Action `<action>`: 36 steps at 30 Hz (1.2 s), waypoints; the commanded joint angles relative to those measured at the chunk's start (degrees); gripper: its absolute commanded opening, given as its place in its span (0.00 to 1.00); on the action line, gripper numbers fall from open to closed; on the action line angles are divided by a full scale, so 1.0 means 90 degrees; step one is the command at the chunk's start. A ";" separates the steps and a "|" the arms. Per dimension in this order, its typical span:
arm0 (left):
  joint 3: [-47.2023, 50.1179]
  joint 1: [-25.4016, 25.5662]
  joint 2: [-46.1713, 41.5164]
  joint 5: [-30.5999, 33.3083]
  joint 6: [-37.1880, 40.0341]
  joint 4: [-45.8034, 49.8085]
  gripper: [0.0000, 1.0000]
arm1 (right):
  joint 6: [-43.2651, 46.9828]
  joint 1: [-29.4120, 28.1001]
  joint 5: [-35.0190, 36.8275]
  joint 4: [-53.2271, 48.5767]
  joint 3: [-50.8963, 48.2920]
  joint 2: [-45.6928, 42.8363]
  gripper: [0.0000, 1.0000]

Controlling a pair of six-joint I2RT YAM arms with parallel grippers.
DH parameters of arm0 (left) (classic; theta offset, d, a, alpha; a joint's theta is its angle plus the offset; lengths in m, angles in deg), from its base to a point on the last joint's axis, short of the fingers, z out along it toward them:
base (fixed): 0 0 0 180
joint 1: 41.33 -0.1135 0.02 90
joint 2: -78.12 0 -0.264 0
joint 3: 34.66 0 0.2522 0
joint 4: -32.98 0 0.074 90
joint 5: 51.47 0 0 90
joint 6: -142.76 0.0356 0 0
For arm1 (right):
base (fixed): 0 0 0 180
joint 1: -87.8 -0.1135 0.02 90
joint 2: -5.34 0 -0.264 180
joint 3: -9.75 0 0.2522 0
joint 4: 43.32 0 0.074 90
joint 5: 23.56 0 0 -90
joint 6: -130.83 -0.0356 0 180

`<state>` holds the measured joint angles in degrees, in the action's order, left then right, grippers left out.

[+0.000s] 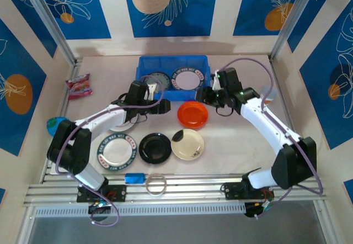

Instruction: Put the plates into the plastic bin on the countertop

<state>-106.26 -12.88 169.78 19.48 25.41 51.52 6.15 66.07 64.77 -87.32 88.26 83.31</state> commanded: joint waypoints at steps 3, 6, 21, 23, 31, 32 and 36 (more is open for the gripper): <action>-0.0213 0.0334 0.0241 -0.0265 0.0395 0.0242 0.69 | -0.0389 -0.0107 -0.0182 -0.0072 -0.1018 -0.0778 0.45; -0.0336 0.0598 0.0423 -0.0206 0.0568 0.0398 0.63 | -0.0552 -0.0159 -0.0252 0.0006 -0.1540 -0.0945 0.45; -0.0585 0.1330 0.1195 -0.0041 0.0753 0.0862 0.45 | -0.0630 -0.0124 -0.0381 0.0263 -0.2450 -0.1028 0.42; -0.0592 0.1364 0.1233 -0.0011 0.0801 0.0926 0.44 | -0.0656 -0.0110 -0.0381 0.0297 -0.2499 -0.1003 0.42; -0.0550 0.1425 0.1348 -0.0142 0.0974 0.1077 0.43 | -0.0678 -0.0077 -0.0390 0.0368 -0.2575 -0.0949 0.42; -0.0541 0.1442 0.1368 -0.0160 0.0988 0.1079 0.42 | -0.0669 -0.0081 -0.0386 0.0374 -0.2590 -0.0935 0.42; -0.0507 0.1486 0.1461 -0.0254 0.1018 0.1057 0.40 | -0.0696 -0.0027 -0.0418 0.0451 -0.2653 -0.0891 0.41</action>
<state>-110.00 -0.36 181.65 18.95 32.97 59.67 0.58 65.35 62.38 -83.89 65.36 75.25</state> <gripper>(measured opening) 0.407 0.415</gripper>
